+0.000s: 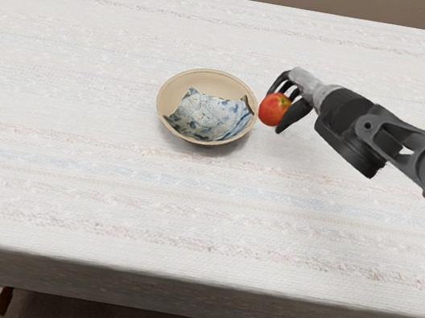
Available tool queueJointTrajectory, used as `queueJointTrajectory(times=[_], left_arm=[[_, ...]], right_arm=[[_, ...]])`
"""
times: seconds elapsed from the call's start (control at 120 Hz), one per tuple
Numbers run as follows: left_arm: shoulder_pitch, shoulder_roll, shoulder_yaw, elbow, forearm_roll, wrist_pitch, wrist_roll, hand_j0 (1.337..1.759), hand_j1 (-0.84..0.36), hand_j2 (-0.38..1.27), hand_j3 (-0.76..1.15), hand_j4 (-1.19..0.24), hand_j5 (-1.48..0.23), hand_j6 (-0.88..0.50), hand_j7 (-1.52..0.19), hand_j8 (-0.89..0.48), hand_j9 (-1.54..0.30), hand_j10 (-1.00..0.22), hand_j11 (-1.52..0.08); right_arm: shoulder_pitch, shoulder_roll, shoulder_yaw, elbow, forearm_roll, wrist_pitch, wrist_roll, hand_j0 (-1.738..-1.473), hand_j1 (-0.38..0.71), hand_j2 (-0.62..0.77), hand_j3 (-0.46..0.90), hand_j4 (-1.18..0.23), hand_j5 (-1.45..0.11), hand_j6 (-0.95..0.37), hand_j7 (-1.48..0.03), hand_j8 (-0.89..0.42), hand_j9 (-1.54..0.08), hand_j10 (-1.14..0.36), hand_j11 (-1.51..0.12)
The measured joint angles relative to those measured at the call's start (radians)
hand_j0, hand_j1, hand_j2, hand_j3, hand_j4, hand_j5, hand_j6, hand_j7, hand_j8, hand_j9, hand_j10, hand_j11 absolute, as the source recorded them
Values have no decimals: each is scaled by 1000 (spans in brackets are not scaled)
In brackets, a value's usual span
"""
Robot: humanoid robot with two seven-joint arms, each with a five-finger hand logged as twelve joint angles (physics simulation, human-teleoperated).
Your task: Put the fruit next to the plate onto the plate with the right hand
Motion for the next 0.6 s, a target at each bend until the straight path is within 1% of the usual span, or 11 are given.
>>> queueJointTrajectory(times=[0.058,0.142,0.233,0.383,0.517,0.6], left_arm=[[0,0,0,0,0,0,0,1658,349,0,0,0,0,0,0,0,0,0,0],[0,0,0,0,0,0,0,1658,349,0,0,0,0,0,0,0,0,0,0],[0,0,0,0,0,0,0,1658,349,0,0,0,0,0,0,0,0,0,0],[0,0,0,0,0,0,0,1658,349,0,0,0,0,0,0,0,0,0,0],[0,0,0,0,0,0,0,1658,349,0,0,0,0,0,0,0,0,0,0],[0,0,0,0,0,0,0,1658,349,0,0,0,0,0,0,0,0,0,0]], right_arm=[[0,12,12,-4,0,0,29,-1652,324,412,1,-428,-1150,-302,-1063,-434,-1117,-787,-1122],[-1,22,19,-11,0,0,76,-1652,323,398,1,-410,-1166,-294,-1068,-424,-1128,-790,-1132],[-1,47,17,-52,-4,-1,130,-1652,315,384,1,-424,-1173,-299,-1072,-426,-1133,-792,-1139],[0,114,15,-158,-7,-2,222,-1652,317,391,1,-421,-1186,-298,-1076,-423,-1140,-794,-1147],[-8,193,14,-293,-7,-6,298,-1651,311,376,1,-431,-1201,-297,-1083,-422,-1149,-799,-1155],[-18,240,14,-368,-8,-8,341,-1652,319,415,2,-435,-1210,-291,-1088,-413,-1167,-796,-1175]])
